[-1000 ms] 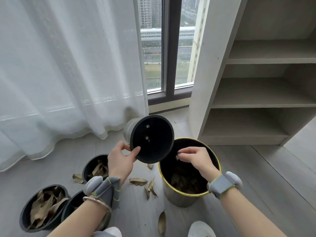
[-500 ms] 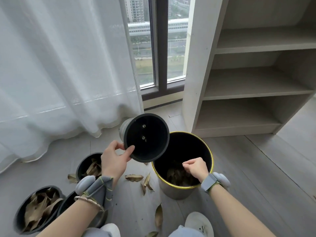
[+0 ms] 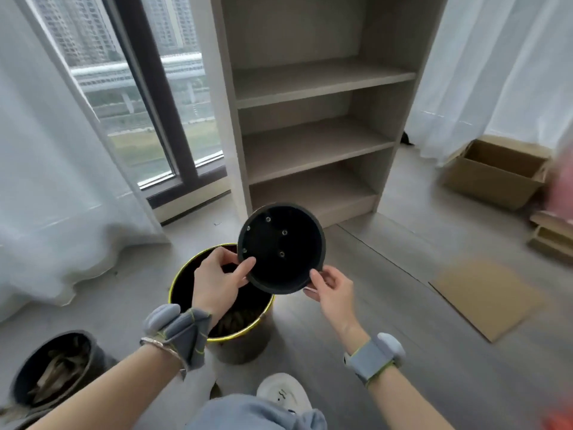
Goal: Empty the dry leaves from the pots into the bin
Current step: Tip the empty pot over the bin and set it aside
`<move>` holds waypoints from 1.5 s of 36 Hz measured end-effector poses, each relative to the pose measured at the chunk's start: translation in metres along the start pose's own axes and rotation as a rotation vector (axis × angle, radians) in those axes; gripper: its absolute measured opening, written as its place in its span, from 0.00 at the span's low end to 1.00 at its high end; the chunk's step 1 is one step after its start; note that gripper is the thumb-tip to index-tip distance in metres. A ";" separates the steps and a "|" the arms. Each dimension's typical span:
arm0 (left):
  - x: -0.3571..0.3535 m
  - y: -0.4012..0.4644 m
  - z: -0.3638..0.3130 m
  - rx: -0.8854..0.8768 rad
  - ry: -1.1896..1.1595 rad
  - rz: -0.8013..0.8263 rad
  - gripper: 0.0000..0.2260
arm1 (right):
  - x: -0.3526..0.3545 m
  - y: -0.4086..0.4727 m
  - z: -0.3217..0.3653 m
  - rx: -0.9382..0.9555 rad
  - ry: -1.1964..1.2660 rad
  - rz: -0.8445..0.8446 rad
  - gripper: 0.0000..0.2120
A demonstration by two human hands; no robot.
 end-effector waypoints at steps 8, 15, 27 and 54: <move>-0.134 -0.008 0.026 0.168 0.065 0.475 0.05 | 0.122 -0.033 -0.035 -0.165 -0.008 -0.370 0.05; -0.258 -0.041 0.056 0.221 0.271 0.954 0.15 | 0.225 -0.065 -0.092 -0.277 -0.060 -0.705 0.06; -0.333 -0.103 0.094 -0.118 0.704 1.409 0.21 | 0.272 -0.094 -0.152 -0.492 0.163 -1.147 0.11; -0.139 -0.003 0.086 0.341 0.203 0.875 0.09 | 0.109 -0.046 -0.104 -0.730 0.536 -0.327 0.11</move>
Point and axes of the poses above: each hand's wrist, its own y-axis towards the middle knuckle, its own x-axis out of the back of the hand, z = x × y, the point moved 4 cm from there along y, towards the middle knuckle, and after that the axes turned 2 degrees about -y, right-handed, at the moved point
